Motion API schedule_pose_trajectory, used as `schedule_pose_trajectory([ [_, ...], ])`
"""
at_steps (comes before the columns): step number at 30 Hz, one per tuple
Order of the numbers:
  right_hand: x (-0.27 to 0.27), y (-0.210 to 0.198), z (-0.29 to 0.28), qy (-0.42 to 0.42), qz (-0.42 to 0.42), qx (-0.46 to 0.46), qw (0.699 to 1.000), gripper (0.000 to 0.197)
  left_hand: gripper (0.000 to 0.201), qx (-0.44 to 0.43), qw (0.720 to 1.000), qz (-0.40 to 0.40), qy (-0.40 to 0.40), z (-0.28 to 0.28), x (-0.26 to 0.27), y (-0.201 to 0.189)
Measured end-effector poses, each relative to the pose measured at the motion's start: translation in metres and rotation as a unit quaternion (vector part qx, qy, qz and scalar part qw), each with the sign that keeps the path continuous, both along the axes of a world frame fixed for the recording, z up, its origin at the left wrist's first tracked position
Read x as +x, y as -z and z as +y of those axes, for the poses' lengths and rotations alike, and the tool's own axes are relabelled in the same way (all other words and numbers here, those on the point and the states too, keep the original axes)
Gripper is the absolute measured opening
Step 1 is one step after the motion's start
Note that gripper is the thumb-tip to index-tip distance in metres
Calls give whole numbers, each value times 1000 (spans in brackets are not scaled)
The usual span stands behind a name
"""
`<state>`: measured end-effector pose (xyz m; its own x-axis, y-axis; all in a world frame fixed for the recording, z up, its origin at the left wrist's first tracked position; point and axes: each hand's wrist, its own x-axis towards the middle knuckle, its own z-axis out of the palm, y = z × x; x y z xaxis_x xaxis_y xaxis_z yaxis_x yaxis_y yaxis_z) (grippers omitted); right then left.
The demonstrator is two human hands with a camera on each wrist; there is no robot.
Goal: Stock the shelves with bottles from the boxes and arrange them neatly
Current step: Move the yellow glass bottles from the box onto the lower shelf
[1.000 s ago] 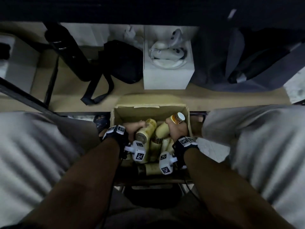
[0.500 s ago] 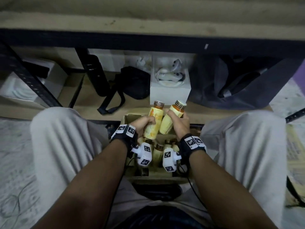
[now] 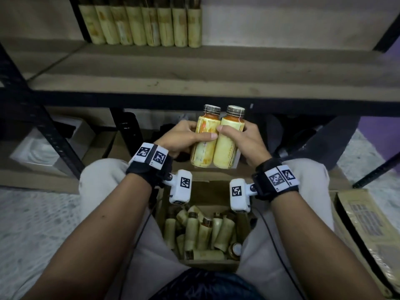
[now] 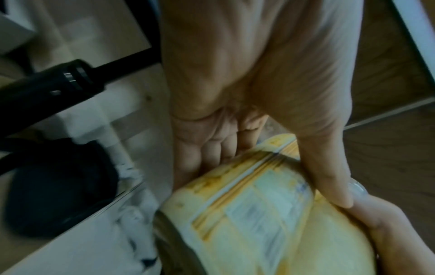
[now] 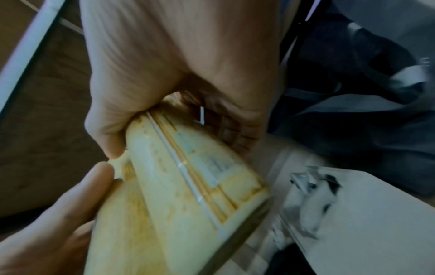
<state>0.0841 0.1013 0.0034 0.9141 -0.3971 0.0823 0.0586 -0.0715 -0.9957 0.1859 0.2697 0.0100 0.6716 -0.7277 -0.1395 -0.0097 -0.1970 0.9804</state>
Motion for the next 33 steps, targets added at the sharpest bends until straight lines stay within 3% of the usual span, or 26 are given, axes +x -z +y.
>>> schedule_pose_trajectory([
  [7, 25, -84, -14, 3, -68, -27, 997, 23, 45, -65, 994, -88, 13, -13, 17, -85],
  [11, 44, -128, -25, -6, -83, -79, 993, 12, 52, -60, 989, -135, -7, -21, 36, -126],
  [18, 90, -175, -54, -10, -41, -183, 982, 33, 40, -17, 978, -202, -52, -45, 86, -193],
  [22, 122, -187, -75, 1, -1, -274, 962, 34, 58, 68, 962, -259, -61, -69, 116, -213],
  [27, 168, -197, -104, 28, 60, -364, 929, 35, 55, 152, 936, -313, -53, -102, 158, -221],
  [31, 206, -202, -129, 21, 70, -378, 923, 36, 87, 165, 919, -345, -97, -129, 193, -220],
  [33, 226, -203, -141, 32, 82, -365, 927, 42, 83, 166, 909, -367, -110, -142, 212, -221],
])
